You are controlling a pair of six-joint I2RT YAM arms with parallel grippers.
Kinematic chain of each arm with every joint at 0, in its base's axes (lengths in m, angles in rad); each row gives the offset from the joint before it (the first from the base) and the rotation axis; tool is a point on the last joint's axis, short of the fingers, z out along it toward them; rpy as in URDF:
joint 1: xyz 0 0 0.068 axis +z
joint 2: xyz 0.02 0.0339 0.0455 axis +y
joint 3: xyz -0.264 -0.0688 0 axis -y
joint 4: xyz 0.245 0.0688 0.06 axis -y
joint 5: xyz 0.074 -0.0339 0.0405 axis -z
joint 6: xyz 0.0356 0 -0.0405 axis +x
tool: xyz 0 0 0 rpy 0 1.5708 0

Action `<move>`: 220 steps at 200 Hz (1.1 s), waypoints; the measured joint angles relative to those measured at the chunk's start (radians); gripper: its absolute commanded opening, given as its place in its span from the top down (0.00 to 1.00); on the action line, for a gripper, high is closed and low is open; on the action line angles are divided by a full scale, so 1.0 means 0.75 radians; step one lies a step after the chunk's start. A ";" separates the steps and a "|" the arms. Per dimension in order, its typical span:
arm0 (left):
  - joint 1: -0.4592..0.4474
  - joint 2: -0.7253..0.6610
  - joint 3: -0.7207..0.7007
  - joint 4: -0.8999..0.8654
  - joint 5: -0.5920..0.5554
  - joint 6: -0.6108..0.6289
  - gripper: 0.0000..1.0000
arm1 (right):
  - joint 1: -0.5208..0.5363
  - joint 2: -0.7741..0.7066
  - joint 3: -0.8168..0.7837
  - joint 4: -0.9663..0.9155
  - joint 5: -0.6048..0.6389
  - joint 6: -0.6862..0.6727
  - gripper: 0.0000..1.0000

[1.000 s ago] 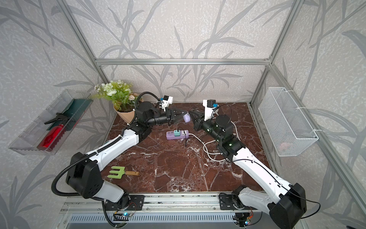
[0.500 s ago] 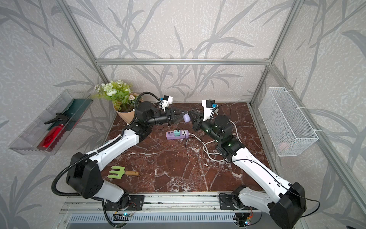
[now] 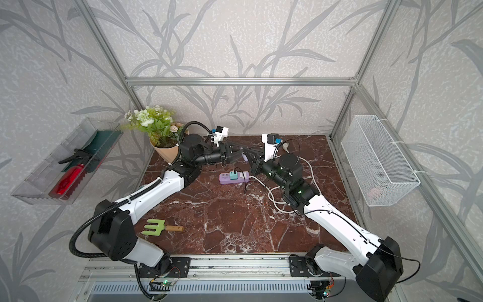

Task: Charge the bluetooth headset
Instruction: Insert the charging cable into the bluetooth headset.

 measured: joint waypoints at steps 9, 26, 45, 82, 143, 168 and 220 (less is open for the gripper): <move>0.000 0.000 0.000 0.001 0.000 0.000 0.94 | 0.000 -0.004 0.000 -0.004 -0.001 -0.001 1.00; 0.000 0.000 0.000 0.006 0.000 -0.001 0.94 | 0.000 -0.017 0.001 -0.022 -0.002 -0.002 1.00; 0.000 0.000 0.000 0.018 0.001 -0.002 0.95 | -0.001 -0.038 0.001 -0.040 -0.001 -0.006 1.00; 0.001 0.000 -0.001 0.025 0.001 -0.002 0.95 | -0.014 -0.079 0.002 -0.053 0.000 -0.007 1.00; 0.001 -0.003 -0.001 0.023 0.001 -0.001 0.95 | -0.032 -0.047 0.024 -0.049 -0.004 -0.005 1.00; 0.002 -0.009 -0.002 0.014 -0.001 0.001 0.95 | -0.035 -0.020 0.025 -0.040 -0.005 -0.001 1.00; 0.002 -0.015 -0.002 0.003 0.001 0.004 0.96 | -0.043 -0.015 0.028 -0.031 -0.004 0.005 1.00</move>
